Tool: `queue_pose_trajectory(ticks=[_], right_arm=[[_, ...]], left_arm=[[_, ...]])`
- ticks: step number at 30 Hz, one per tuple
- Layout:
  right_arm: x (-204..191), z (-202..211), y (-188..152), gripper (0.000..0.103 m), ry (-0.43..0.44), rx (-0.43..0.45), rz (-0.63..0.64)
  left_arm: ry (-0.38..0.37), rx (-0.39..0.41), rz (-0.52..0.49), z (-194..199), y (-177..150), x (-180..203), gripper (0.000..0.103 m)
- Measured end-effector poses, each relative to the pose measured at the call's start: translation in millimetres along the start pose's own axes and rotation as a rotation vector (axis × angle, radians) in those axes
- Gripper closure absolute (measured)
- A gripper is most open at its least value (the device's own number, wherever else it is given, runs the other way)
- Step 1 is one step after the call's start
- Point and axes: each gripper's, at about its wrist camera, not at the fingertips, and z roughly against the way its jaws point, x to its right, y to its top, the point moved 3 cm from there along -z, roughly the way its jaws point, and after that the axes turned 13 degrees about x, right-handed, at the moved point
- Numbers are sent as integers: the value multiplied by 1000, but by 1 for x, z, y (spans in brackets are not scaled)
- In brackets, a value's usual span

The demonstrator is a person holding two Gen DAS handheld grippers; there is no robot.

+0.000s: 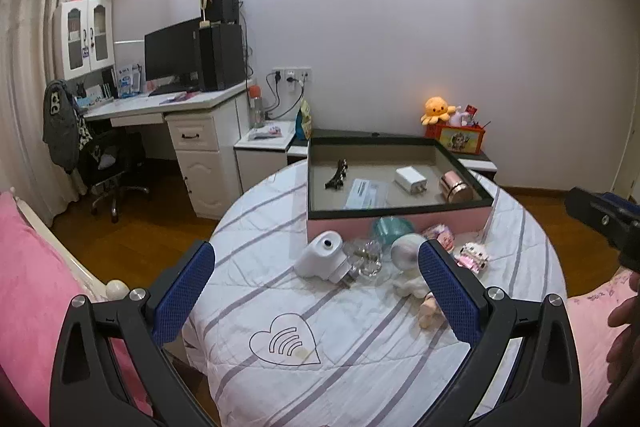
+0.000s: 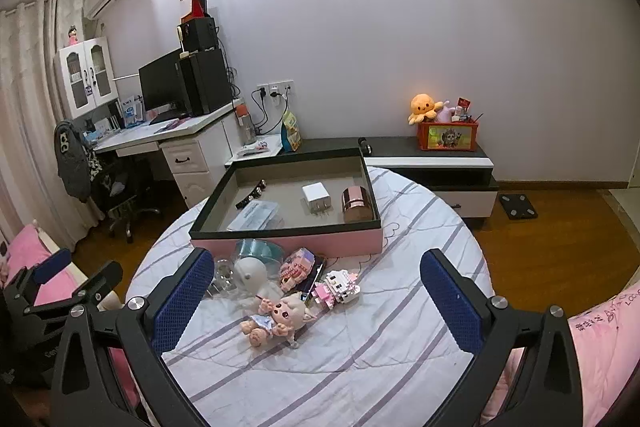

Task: Organize rigid objects
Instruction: 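Withdraw both tools from the box back over the table, then grasp the white humidifier with the left tool while the right tool grasps the doll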

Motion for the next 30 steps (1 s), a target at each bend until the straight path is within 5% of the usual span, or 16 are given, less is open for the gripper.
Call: queue_pose_trajectory(ticks=[18,30], right_arm=[[-3,-62,-71,0,72,-266,-15],[-18,-99,-98,0,108,-365,-19]], left_arm=[[0,-180,-16,-74,-62,-1,0],[20,-254,-35,-138,-82,-8,0]])
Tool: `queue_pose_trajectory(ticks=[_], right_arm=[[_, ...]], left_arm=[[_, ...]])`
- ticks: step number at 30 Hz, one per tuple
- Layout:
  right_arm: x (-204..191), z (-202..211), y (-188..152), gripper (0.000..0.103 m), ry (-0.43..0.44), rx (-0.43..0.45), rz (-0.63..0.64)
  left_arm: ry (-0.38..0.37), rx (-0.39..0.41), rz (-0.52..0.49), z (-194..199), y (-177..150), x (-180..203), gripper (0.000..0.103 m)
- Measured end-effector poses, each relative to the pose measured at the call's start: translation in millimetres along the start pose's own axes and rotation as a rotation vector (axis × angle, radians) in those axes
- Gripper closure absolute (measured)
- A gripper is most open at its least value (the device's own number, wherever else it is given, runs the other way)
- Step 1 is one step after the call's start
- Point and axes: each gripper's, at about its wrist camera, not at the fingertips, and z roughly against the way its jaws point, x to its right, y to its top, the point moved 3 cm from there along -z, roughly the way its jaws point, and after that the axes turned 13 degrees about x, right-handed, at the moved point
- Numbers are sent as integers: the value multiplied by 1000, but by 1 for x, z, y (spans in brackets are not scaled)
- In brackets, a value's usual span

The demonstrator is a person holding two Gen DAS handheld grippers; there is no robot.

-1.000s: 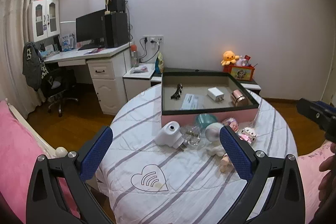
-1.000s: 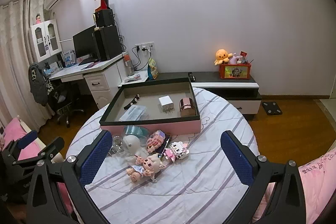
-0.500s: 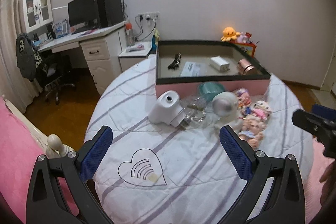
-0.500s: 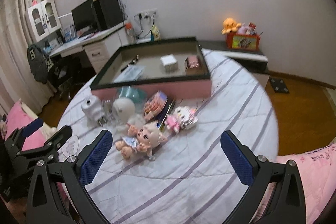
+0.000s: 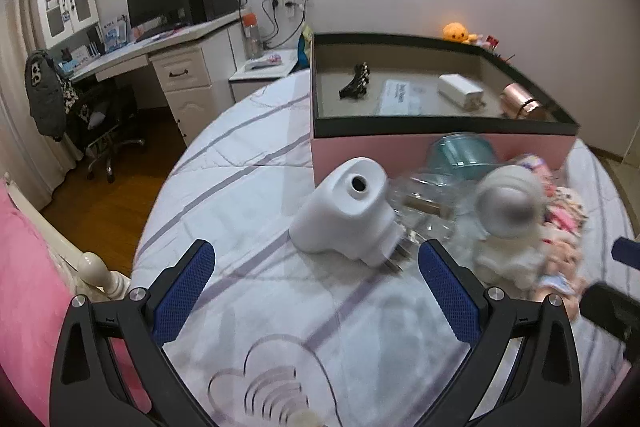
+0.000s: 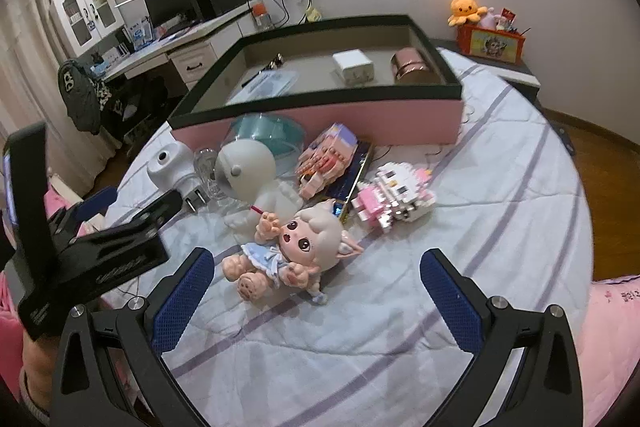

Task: Organize rigid objects
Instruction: 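Grasp the white humidifier with the left tool while the right tool grasps the doll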

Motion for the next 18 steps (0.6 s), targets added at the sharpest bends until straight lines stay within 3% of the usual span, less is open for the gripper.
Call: queue_pose_trajectory(ticks=[9,12,14,16,18], right_arm=[[-9,-27,-8,0,7,-48,21],[-12,-33,-14,5,3,-62,26],[-12,-34,-16,15,9,-64,25],[-13,-31,-15,19,25,-56,16],[-13,-30,-15,19,28,-56,22]], left_arm=[[-41,-75,62,-37,3,-1,3],[-106,-85,73,-38,1,2,27],[-127,-90,55,-38,1,9,53],[-124,-97,45,-39,1,11,53],[-119,-100,67,-42,2,7,42]])
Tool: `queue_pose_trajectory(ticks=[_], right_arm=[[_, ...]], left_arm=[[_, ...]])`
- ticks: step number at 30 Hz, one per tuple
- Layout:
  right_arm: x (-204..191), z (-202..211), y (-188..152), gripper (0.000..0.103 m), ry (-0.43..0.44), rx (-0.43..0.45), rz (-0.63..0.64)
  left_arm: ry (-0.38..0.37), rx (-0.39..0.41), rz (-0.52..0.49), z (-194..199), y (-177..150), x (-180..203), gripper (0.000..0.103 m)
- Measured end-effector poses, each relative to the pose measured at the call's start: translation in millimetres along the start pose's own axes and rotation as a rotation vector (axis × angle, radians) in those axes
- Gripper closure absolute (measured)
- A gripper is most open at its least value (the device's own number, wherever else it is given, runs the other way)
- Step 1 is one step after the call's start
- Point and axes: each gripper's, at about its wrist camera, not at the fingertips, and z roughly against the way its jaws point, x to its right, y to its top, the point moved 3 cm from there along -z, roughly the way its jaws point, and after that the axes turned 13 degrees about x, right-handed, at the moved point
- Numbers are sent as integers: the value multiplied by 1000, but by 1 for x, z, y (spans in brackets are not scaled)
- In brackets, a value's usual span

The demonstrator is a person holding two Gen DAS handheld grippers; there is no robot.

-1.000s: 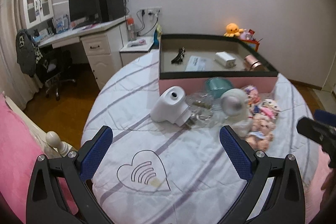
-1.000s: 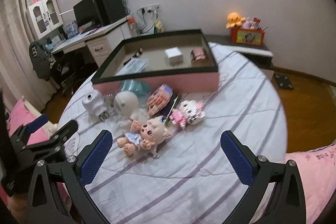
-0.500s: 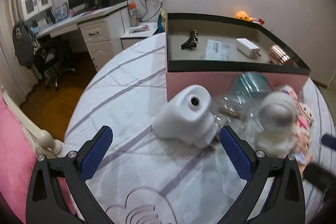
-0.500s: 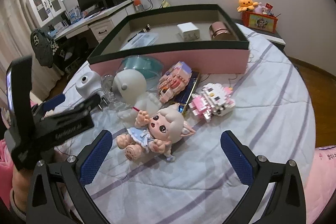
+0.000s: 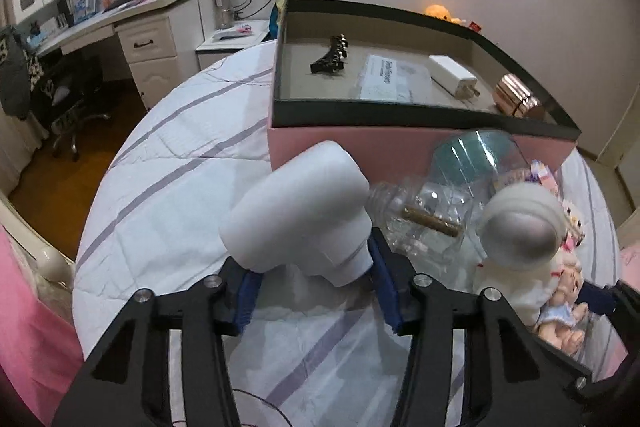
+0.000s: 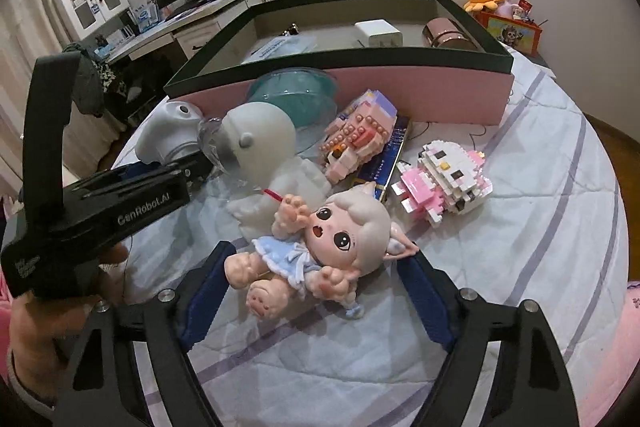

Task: Organize rigid objects
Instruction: 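Grasp the white humidifier with the left tool while the right tool grasps the doll, then carry the humidifier and doll into the pink box and release both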

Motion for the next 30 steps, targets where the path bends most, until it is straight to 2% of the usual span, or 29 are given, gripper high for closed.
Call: queue_pose_trajectory(ticks=[1,2,3,4,6,8,17,30], right_arm=[[0,0,0,19,3,-2,-3],[1,-1,0,19,5,-3,-9],[1,-2,0,19,4,-2,-12],[0,-2,0,19,3,1,-11],[1,-3,2,20,6,7,-17],[1,-4,2,24,19,8,-21],[7,2,3,24,29,14,-26],[9,26,11,24,39,62,-27]], left_arm=[[12,-3,4,-1,0,-2,24],[28,-7,11,-2,1,-5,16],[31,-9,26,-3,1,-9,16],[27,-11,35,-4,2,-10,19],[14,-5,50,-5,2,-12,33],[-2,1,51,-5,4,-11,52],[-34,19,80,8,0,-19,53],[-70,81,19,62,1,-3,53]])
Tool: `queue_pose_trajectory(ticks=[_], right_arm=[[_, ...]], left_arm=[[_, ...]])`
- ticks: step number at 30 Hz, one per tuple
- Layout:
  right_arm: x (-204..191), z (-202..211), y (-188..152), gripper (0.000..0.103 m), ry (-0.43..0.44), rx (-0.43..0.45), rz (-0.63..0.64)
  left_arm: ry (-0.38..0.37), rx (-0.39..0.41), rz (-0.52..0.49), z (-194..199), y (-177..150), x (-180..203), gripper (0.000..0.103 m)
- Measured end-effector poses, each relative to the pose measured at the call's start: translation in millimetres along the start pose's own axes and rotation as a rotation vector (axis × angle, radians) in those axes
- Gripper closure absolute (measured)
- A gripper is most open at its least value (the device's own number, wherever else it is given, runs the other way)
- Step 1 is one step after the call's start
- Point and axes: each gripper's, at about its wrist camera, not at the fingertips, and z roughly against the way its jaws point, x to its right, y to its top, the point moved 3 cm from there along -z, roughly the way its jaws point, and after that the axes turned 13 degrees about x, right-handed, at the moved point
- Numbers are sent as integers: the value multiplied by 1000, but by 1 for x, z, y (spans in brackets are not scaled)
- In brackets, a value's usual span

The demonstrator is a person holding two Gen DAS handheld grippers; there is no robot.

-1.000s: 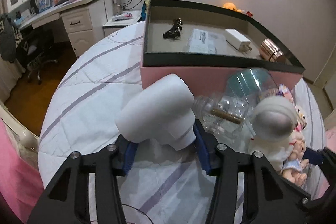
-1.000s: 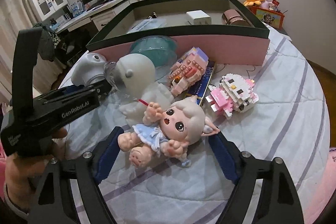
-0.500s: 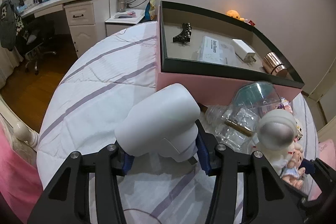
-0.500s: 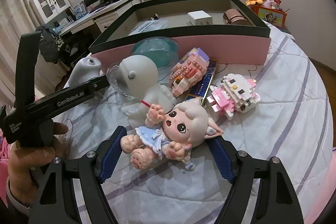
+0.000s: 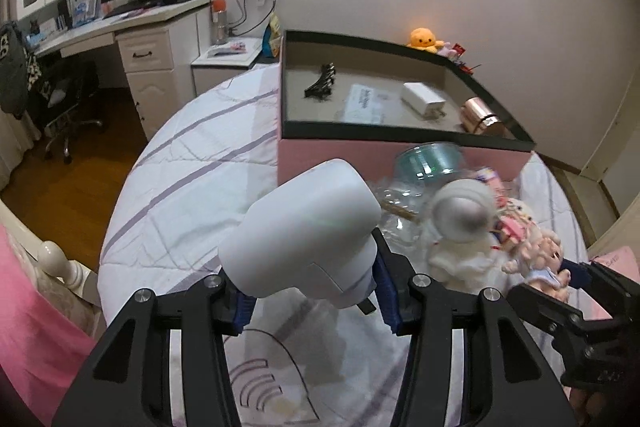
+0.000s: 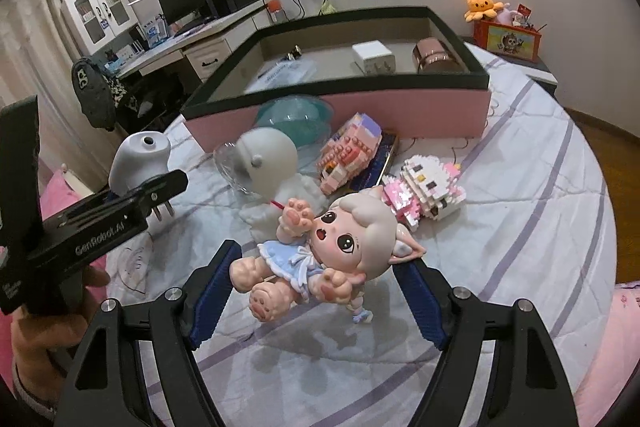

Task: Organize rigid objects
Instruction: 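Carry the humidifier and doll into the pink box and release both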

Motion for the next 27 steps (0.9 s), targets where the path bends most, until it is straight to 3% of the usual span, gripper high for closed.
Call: queue_pose_trajectory(ticks=[8,14,27], right_arm=[[-1,22,22,24,12,64,-2],[-2,28,61,24,15,133,37],[14,-11,161,24,7,222,84]], left_arm=[[-24,57,-21,26,20,12,53],[-35,107,-41,30,50,20,53],[-86,187,-81,-28,139,38,53]])
